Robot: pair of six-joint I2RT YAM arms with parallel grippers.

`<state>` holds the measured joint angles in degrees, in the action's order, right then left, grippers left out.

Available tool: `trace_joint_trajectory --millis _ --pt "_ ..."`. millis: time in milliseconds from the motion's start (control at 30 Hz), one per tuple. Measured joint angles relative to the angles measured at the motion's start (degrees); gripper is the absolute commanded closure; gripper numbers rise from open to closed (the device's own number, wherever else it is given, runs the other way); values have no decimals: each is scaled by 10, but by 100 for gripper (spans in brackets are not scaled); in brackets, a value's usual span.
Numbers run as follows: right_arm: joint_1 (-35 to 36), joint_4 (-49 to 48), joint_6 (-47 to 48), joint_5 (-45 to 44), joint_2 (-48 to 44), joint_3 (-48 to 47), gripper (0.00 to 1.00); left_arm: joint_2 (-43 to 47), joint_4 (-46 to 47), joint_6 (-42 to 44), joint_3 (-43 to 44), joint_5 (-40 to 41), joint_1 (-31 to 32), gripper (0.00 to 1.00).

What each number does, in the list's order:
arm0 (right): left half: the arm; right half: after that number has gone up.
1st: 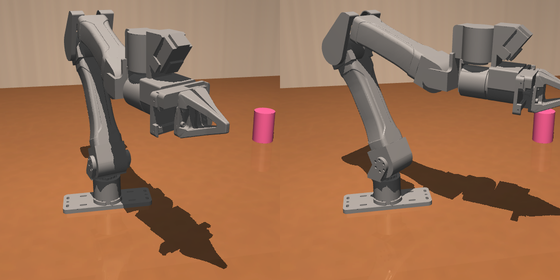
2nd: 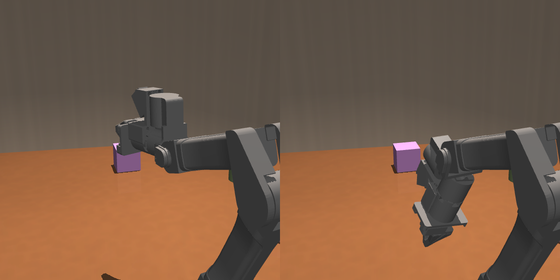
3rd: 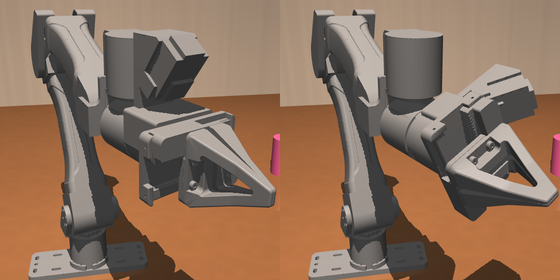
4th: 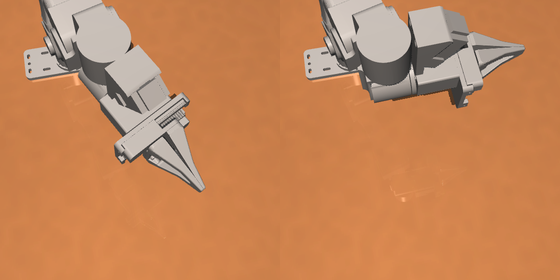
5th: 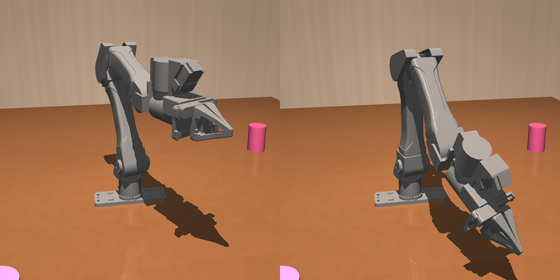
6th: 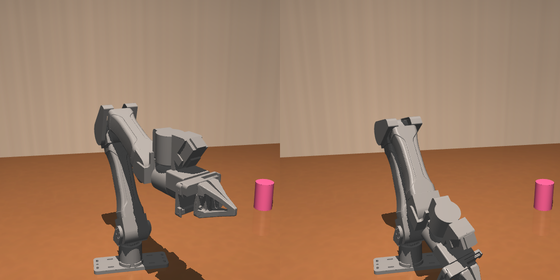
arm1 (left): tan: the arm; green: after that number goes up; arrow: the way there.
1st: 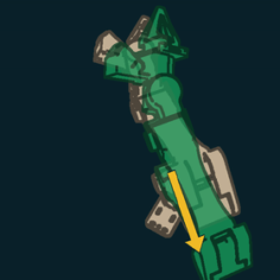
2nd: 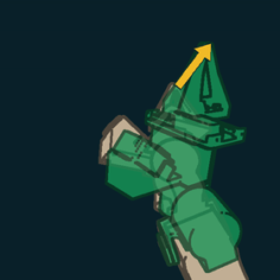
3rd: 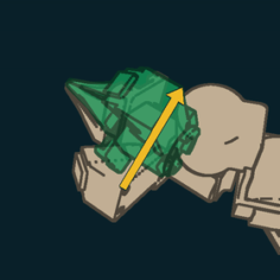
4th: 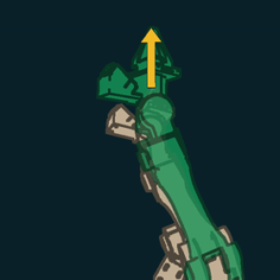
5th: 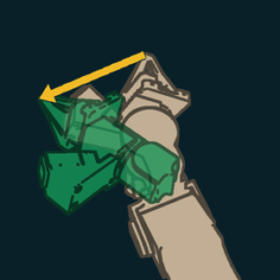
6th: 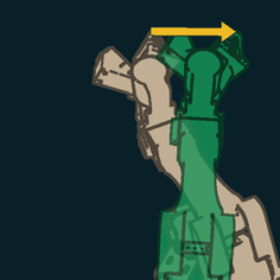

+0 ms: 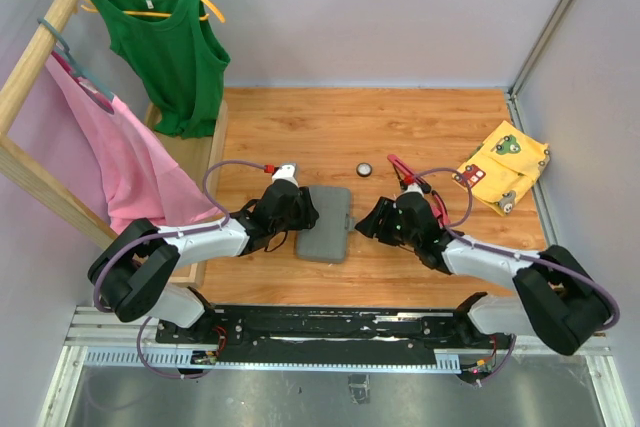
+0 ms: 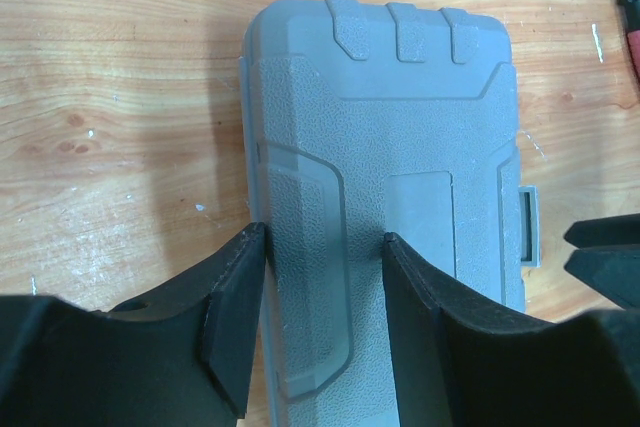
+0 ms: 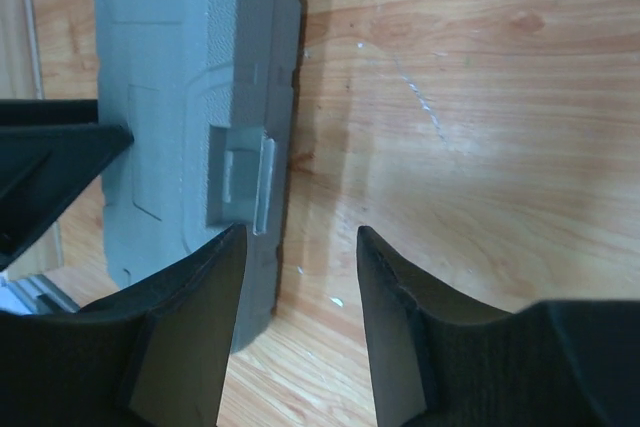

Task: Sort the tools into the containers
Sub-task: Open the storage box at the center of the board.

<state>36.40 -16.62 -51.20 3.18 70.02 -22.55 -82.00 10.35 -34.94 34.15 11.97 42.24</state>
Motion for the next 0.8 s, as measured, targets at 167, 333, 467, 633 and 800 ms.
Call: trace_joint_trajectory --millis 167,333,467,633,800 --pt "-2 -94 -33 38 73 0 57 0 3 0 -2 0 0 71" --pt "-3 -175 -61 71 136 0 65 0 7 1 -3 4 0 71" --pt "-3 -217 -76 84 159 0 71 0 9 1 -4 14 -1 71" --pt "-3 -232 -83 88 165 0 75 0 9 1 -4 19 -1 72" --pt "-3 -233 -84 88 165 0 79 0 9 1 -4 19 -1 72"
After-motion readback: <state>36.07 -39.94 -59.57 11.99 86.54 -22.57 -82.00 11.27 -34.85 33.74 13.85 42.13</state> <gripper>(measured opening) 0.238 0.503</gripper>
